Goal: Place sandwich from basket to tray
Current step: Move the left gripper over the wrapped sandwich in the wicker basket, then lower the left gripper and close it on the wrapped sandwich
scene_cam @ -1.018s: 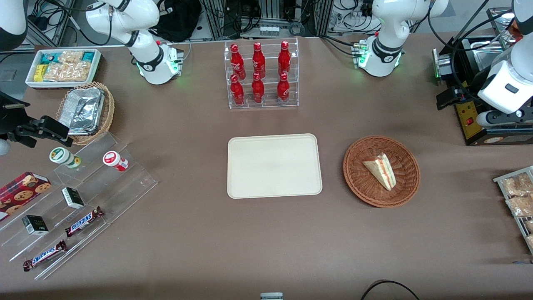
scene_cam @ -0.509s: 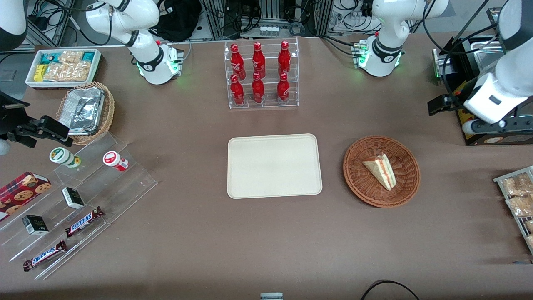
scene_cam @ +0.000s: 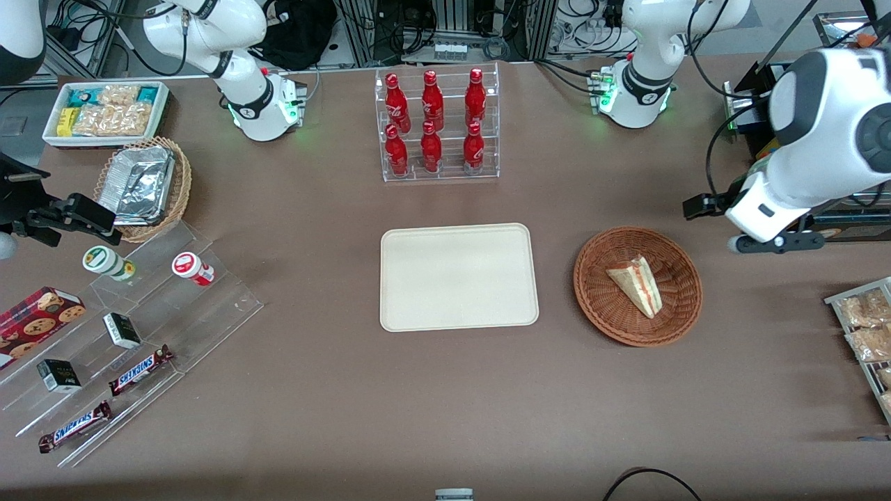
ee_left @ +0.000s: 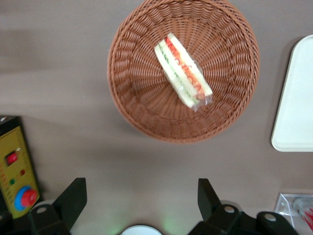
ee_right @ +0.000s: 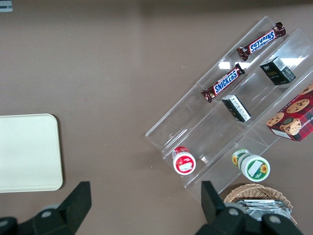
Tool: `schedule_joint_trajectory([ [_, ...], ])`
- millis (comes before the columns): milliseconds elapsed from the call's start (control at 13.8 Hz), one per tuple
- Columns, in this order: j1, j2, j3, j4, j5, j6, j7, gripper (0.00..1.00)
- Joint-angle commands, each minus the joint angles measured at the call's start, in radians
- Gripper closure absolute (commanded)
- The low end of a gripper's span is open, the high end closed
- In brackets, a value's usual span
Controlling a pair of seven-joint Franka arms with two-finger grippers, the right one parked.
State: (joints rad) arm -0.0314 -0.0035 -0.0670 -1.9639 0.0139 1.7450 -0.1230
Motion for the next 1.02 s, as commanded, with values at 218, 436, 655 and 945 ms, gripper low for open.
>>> schedule_joint_trajectory([
  [218,-0.025,-0.027,0.007,-0.217,0.003,0.281,-0.013,0.0],
  [436,-0.053,-0.016,0.006,-0.279,0.003,0.41,-0.171,0.0],
  [655,-0.077,0.011,0.006,-0.282,0.003,0.459,-0.34,0.0],
  [945,-0.108,0.06,0.006,-0.28,0.003,0.54,-0.587,0.0],
])
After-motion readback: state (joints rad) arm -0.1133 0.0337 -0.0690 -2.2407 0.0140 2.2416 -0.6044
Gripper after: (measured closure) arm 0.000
